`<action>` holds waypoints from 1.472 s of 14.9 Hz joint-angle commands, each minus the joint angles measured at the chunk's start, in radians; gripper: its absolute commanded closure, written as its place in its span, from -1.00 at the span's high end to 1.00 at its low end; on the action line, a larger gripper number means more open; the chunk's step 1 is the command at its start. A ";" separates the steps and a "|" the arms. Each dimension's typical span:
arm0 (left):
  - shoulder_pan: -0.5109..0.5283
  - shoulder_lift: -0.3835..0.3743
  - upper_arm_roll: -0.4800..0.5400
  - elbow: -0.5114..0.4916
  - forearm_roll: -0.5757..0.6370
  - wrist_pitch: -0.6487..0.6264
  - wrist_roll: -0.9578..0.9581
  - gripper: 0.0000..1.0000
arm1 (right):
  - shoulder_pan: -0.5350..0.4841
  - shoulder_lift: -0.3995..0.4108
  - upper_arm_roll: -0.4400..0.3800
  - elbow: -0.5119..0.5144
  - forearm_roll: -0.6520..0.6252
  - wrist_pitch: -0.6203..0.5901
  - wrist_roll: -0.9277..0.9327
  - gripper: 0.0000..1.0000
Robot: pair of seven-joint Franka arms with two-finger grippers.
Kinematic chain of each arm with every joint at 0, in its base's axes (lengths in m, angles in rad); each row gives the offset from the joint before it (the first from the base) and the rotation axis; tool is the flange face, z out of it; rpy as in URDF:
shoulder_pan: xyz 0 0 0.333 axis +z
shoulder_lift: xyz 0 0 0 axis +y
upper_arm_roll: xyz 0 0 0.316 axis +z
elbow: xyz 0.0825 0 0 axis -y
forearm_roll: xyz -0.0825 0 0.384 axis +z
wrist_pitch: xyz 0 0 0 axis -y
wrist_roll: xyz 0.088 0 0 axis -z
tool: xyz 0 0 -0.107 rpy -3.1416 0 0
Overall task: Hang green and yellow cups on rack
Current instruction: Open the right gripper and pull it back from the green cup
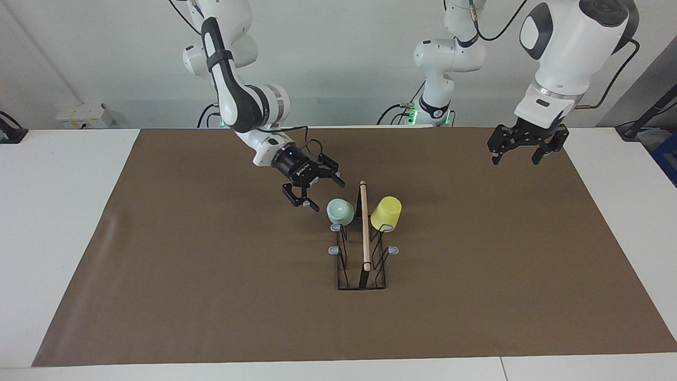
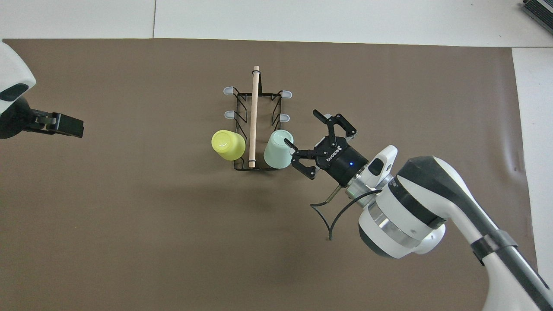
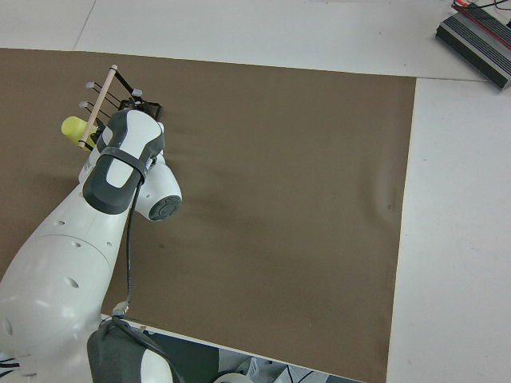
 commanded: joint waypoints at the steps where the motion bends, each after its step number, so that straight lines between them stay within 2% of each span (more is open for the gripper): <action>1: 0.010 -0.034 0.022 -0.004 -0.019 -0.048 0.092 1.00 | -0.073 -0.062 0.010 -0.014 -0.200 0.055 0.059 1.00; 5: 0.043 -0.037 -0.001 -0.002 -0.017 -0.064 0.083 1.00 | -0.147 -0.094 0.001 -0.014 -0.510 0.061 0.255 1.00; 8: 0.100 -0.048 -0.074 -0.004 -0.017 -0.094 0.079 1.00 | -0.233 -0.091 0.001 -0.011 -0.784 0.053 0.341 1.00; 11: 0.100 -0.054 -0.077 -0.005 -0.017 -0.099 0.077 1.00 | -0.286 -0.082 -0.001 -0.011 -1.057 0.052 0.499 1.00; 17: 0.094 -0.057 -0.077 -0.021 -0.017 -0.090 0.076 1.00 | -0.359 -0.073 -0.004 -0.008 -1.525 0.033 0.888 1.00; 20: 0.088 -0.068 -0.068 -0.036 -0.019 -0.085 0.079 1.00 | -0.417 -0.073 -0.004 0.003 -1.783 -0.023 1.114 1.00; 22: 0.083 -0.068 -0.067 -0.033 -0.021 -0.084 0.076 1.00 | -0.453 -0.073 -0.004 0.049 -2.008 -0.108 1.301 1.00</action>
